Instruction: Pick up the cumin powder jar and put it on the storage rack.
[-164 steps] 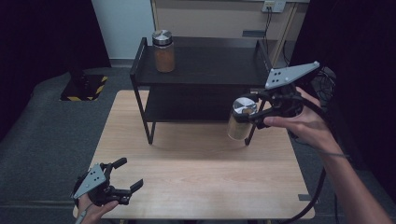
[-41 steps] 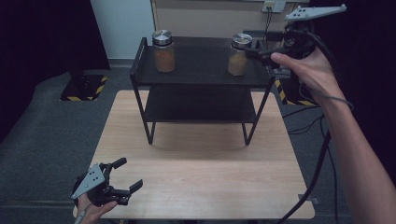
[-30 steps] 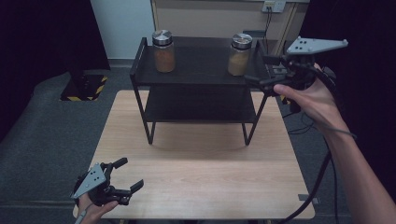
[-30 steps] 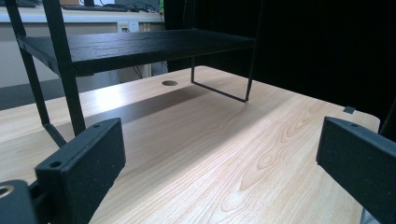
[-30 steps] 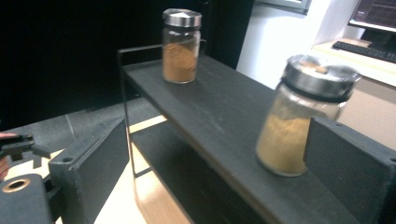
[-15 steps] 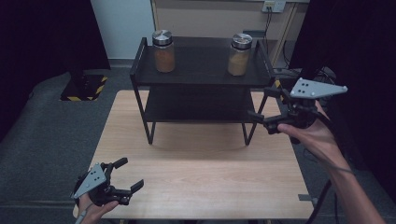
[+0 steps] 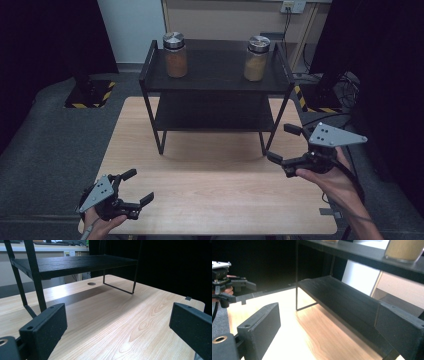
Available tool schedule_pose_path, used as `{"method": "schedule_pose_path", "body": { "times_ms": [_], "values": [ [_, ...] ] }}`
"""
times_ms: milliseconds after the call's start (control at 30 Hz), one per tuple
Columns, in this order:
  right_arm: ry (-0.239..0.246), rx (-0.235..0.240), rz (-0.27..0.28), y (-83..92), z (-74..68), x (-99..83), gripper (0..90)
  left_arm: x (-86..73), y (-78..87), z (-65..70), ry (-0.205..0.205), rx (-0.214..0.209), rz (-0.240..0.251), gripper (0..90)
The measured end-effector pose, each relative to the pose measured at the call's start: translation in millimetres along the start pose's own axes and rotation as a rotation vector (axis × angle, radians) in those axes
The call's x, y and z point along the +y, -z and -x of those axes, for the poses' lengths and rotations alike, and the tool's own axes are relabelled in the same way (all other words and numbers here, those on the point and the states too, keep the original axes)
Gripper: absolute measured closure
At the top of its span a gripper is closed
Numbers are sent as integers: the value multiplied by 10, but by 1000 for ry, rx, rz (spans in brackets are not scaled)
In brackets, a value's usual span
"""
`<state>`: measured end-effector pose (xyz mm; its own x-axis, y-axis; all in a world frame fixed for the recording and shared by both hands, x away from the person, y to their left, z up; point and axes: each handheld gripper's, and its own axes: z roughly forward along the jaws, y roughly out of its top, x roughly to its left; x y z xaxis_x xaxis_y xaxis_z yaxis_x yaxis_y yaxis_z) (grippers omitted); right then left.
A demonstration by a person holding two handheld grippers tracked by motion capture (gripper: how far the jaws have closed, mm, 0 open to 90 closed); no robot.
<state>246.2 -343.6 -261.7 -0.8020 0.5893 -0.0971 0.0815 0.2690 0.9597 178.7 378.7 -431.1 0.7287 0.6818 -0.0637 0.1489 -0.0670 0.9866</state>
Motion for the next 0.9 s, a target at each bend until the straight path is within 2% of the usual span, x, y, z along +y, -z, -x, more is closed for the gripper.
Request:
{"method": "schedule_pose_path", "body": {
  "times_ms": [567,733,900],
  "values": [
    [-66,-34,-32,41,-240,-585,69,-4,6,9,0,6,3,1],
    [-43,-92,-55,38,-359,-744,69,-6,10,16,-6,12,7,1],
    [-46,-136,-64,40,-484,-915,64,-17,17,24,-5,19,17,1]
  ]
}}
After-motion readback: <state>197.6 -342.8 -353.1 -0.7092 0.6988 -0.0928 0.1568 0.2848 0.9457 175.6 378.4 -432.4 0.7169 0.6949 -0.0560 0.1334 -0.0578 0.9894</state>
